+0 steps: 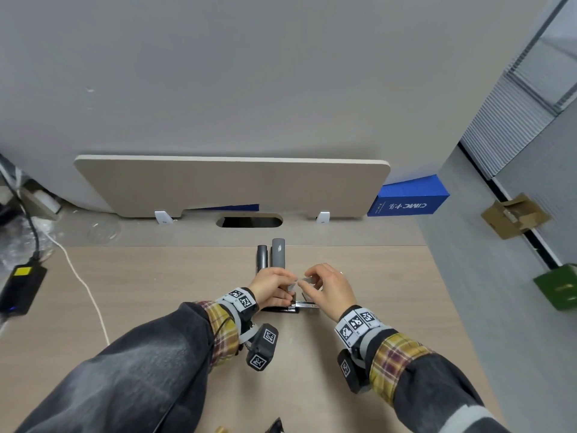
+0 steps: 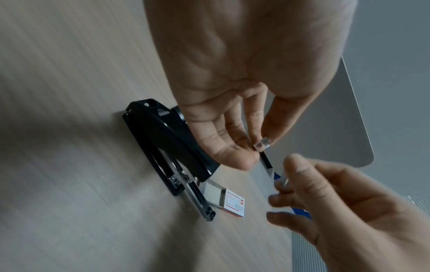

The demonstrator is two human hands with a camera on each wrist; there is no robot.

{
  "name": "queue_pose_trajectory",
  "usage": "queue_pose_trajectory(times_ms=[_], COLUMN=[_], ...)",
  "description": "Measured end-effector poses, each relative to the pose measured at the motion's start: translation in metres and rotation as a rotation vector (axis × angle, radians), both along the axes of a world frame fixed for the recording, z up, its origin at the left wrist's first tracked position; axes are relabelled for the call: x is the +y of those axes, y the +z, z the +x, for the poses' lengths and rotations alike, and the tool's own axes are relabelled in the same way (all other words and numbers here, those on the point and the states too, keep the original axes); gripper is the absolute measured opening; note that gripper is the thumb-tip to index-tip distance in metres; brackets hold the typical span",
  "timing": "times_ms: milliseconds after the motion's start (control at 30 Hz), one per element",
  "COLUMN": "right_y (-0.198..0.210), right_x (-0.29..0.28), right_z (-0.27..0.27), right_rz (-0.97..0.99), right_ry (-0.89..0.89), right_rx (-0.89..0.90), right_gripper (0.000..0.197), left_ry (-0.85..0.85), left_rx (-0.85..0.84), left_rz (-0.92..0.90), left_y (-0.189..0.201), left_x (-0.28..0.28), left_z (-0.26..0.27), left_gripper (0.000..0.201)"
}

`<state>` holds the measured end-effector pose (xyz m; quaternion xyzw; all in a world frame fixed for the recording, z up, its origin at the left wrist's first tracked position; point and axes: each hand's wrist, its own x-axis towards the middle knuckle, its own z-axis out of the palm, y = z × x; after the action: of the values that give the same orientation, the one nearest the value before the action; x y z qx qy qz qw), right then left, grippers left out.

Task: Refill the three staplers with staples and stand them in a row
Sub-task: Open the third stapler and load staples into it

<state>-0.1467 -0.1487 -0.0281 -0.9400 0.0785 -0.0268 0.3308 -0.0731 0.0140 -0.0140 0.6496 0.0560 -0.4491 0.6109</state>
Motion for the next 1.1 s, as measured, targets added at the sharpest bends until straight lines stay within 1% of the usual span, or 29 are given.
queue_pose_trajectory(times_ms=[67, 133, 200, 267, 400, 567, 667, 867, 967, 1100], right_y=[-0.008, -0.018, -0.029, -0.039, -0.048, -0.065, -0.074, -0.080, -0.080, -0.080], right_x=[-0.008, -0.012, -0.011, -0.006, 0.005, 0.016, 0.019, 0.019, 0.014, 0.009], right_z=[-0.003, -0.008, -0.013, -0.014, -0.006, -0.002, -0.003, -0.003, -0.001, 0.002], right_rz=[-0.032, -0.042, -0.065, -0.111, -0.180, -0.298, -0.344, -0.368, -0.379, -0.383], right_ry=[-0.072, -0.129, -0.128, -0.107, -0.078, -0.004, 0.012, 0.002, 0.057, 0.151], right_rx=[0.081, 0.207, 0.294, 0.330, 0.306, 0.304, 0.312, 0.311, 0.314, 0.325], right_gripper=[0.025, 0.026, 0.027, 0.025, 0.019, 0.025, 0.033, 0.036, 0.035, 0.028], left_ry=[0.014, 0.011, 0.011, 0.014, -0.005, -0.003, -0.005, -0.010, -0.011, -0.016], left_rx=[-0.030, -0.052, -0.069, -0.079, -0.105, -0.100, -0.084, -0.079, -0.072, -0.072], left_rz=[0.065, 0.116, 0.145, 0.156, 0.160, 0.172, 0.157, 0.139, 0.139, 0.139], left_y=[-0.005, -0.011, -0.014, -0.017, -0.021, -0.030, -0.033, -0.035, -0.035, -0.035], left_x=[0.003, 0.006, 0.009, 0.010, 0.011, 0.008, 0.004, 0.002, 0.002, 0.001], left_z=[0.000, 0.001, 0.000, -0.001, -0.004, -0.003, -0.003, -0.003, -0.002, 0.001], left_gripper=[0.012, 0.013, 0.012, 0.012, 0.009, 0.005, 0.008, 0.008, 0.007, 0.007])
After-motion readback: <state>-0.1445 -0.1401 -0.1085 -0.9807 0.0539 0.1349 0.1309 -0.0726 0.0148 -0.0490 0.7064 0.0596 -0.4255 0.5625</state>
